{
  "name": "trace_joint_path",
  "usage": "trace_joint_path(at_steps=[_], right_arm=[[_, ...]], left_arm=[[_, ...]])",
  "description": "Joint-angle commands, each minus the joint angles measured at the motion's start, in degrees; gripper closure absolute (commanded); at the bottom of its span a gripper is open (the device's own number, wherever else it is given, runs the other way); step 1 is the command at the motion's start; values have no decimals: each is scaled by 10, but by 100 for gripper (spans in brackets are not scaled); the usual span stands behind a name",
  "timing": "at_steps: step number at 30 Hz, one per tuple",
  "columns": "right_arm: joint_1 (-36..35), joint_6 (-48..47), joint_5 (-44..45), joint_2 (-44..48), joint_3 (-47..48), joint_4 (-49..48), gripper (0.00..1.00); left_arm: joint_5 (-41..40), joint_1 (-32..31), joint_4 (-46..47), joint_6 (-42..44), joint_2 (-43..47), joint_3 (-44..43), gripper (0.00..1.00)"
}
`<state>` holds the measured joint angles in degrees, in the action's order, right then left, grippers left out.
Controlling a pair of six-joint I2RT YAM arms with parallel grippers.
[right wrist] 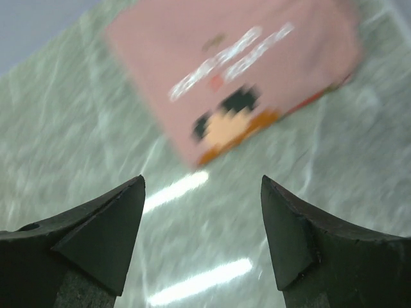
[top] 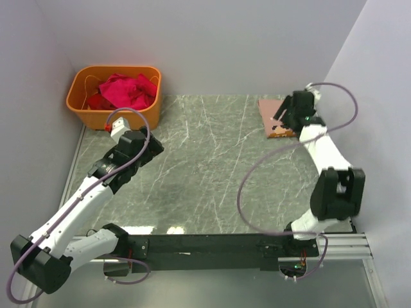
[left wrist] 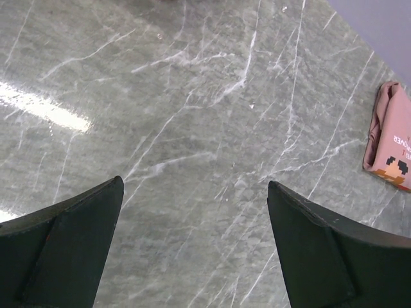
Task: Fold and stack the t-shirts
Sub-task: Reset both grippers
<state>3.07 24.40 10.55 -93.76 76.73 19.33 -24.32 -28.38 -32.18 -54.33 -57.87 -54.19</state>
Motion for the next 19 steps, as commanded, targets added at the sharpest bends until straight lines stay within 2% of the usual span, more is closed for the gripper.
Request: trace_joint_path(at_steps=[1,4,8,10,15,19], right_arm=[[-56,20,47,120,-74,-50,21],[-97,41,34,217,-174,-67,21],[-112,71,-59,362,-322,-113,17],[-112,69,-63,399,-352,-114,16],[-112,44,9,471,-384,-40,16],[-112,39,10,502,-404,-47,14]], left_arm=[[-4,-2,5,-9,29,21,1],[-3,-2,10,-7,43,38,1],[2,-2,7,-3,43,40,1],[1,-2,10,-3,43,39,1],[-2,-2,22,-6,45,56,1],[-8,-2,25,-3,32,52,1]])
